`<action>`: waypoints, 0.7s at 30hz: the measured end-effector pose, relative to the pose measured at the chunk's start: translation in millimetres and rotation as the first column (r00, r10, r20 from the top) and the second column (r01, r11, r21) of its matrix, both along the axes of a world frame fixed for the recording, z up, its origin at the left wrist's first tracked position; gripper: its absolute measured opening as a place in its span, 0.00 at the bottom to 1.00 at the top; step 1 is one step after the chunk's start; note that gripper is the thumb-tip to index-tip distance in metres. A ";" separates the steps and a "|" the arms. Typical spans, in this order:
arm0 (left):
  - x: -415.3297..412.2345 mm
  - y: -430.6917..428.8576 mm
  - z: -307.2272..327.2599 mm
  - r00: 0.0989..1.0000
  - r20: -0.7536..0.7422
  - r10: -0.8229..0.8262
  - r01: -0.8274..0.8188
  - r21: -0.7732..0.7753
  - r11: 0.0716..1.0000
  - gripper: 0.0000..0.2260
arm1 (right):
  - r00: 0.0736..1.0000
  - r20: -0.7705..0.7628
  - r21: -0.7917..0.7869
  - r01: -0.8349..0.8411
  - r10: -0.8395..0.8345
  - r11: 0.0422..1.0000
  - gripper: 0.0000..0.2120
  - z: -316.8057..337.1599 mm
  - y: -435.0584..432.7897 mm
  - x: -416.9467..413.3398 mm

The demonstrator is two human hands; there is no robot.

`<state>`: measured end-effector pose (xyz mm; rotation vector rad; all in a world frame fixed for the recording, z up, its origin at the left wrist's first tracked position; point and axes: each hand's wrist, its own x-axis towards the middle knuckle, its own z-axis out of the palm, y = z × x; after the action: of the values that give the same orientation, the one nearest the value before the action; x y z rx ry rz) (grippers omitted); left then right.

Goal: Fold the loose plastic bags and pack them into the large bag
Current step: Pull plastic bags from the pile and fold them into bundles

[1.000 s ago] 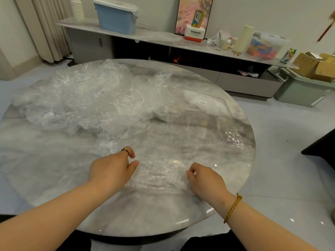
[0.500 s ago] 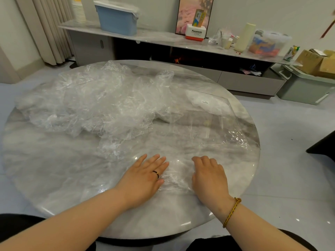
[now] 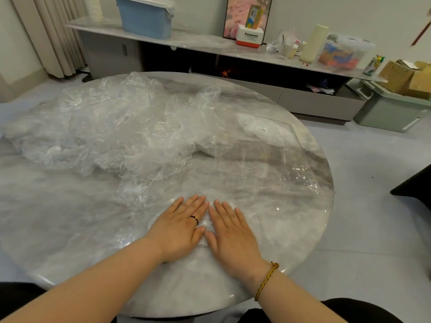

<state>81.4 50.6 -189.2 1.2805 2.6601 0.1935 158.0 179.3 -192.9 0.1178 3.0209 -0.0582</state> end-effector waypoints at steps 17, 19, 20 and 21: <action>-0.2 0.6 0.7 0.999 0.038 -0.009 0.010 -0.038 0.999 0.34 | 0.973 -0.175 -0.128 -0.175 0.152 0.976 0.40 -0.7 12.9 -2.3; -0.5 0.8 1.4 0.999 0.050 -0.003 0.005 -0.034 0.999 0.35 | 0.979 -0.185 -0.242 -0.128 0.084 0.962 0.31 2.0 18.5 0.2; -1.2 0.8 1.8 0.999 0.053 -0.006 0.008 -0.033 0.999 0.37 | 0.980 -0.197 -0.269 -0.067 0.013 0.961 0.29 0.0 19.4 1.3; -2.2 0.8 2.6 0.998 0.061 -0.008 0.009 -0.027 1.000 0.39 | 0.974 -0.217 -0.271 -0.001 -0.060 0.963 0.28 5.3 17.6 3.6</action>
<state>79.3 51.4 -186.5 1.2571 2.5968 0.1920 161.6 196.9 -187.6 0.1399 3.1952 -0.5178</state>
